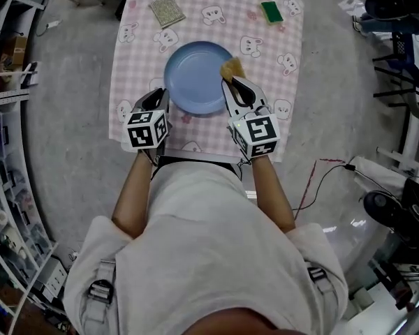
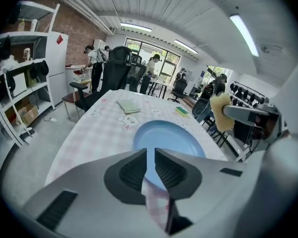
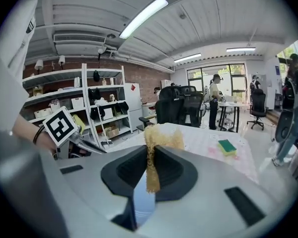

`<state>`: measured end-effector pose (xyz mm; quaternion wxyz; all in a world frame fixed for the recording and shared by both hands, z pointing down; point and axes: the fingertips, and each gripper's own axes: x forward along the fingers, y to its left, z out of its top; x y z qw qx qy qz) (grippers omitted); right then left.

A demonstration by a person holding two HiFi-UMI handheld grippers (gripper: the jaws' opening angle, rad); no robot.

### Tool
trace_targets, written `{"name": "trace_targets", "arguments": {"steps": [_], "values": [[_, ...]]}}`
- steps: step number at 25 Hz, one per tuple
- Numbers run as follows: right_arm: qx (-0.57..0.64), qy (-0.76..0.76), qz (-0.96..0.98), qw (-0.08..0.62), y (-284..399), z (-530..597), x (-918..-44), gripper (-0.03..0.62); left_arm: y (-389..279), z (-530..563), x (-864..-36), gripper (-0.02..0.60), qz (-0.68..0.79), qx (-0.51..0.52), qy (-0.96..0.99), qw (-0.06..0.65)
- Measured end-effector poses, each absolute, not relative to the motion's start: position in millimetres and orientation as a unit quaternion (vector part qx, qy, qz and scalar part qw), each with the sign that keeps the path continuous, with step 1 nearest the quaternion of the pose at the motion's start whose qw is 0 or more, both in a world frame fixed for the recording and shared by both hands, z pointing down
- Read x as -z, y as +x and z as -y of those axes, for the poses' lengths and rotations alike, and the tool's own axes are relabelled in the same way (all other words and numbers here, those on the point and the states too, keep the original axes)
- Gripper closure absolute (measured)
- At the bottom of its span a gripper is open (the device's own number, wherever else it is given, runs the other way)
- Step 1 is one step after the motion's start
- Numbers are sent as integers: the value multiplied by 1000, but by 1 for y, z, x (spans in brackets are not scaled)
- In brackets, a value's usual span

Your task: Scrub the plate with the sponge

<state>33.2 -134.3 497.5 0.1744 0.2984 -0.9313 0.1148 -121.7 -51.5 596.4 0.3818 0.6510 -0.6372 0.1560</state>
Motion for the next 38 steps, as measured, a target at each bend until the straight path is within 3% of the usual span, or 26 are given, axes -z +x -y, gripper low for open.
{"name": "trace_targets", "arguments": {"steps": [10, 19, 26, 38], "values": [[-145, 259, 923, 244, -3, 150, -551, 548, -144, 89, -645, 454, 610, -122, 631, 464], [-139, 241, 916, 289, -16, 153, -576, 548, -140, 101, -671, 450, 576, -123, 633, 502], [-120, 220, 905, 343, -33, 176, -601, 548, -142, 107, -680, 525, 574, -121, 630, 509], [-90, 115, 891, 431, -63, 171, -648, 548, -133, 113, -686, 549, 556, -121, 644, 512]]}}
